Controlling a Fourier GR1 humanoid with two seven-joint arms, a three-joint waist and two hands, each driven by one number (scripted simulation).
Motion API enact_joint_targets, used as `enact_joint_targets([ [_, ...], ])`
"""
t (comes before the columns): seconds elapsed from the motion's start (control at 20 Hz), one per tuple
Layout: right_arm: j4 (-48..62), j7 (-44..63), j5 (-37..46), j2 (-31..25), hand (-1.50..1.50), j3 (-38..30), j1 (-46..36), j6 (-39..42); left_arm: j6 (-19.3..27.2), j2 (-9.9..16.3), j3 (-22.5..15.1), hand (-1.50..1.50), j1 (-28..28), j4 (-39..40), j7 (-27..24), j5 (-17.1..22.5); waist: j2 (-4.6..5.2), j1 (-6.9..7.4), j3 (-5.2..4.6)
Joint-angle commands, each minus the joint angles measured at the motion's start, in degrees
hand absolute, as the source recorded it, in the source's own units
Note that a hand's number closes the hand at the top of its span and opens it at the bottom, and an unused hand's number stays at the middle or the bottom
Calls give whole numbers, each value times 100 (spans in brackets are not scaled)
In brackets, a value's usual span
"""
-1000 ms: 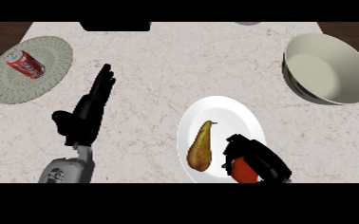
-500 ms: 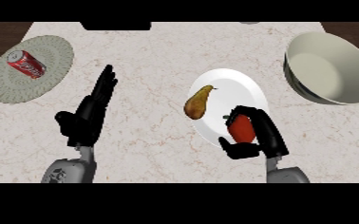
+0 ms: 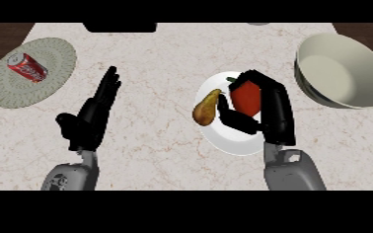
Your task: Pick the bell pepper from the plate and place it in the bowl
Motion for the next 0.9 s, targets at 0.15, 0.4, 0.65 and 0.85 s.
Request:
enact_joint_targets([
  [0.15, -997, 1887, 1192, -261, 150, -297, -1170, 771, -2, -5, 91, 0, -174, 277, -197, -17, 11, -40, -1],
  [0.4, -1138, 3038, 1616, -275, 150, -560, -2137, 1659, 50, -69, 25, 0, -46, 37, 68, -27, 8, -5, 2],
  [0.65, -428, 3088, 1395, -545, 150, -1361, -3003, 1810, 168, -141, 8, 0, -229, 105, -30, -156, 22, 12, 4],
  [0.85, -263, 3096, 1564, -671, 150, -1436, -2927, 1738, -16, -13, 78, 0, -113, 82, 25, -59, 19, 14, 6],
])
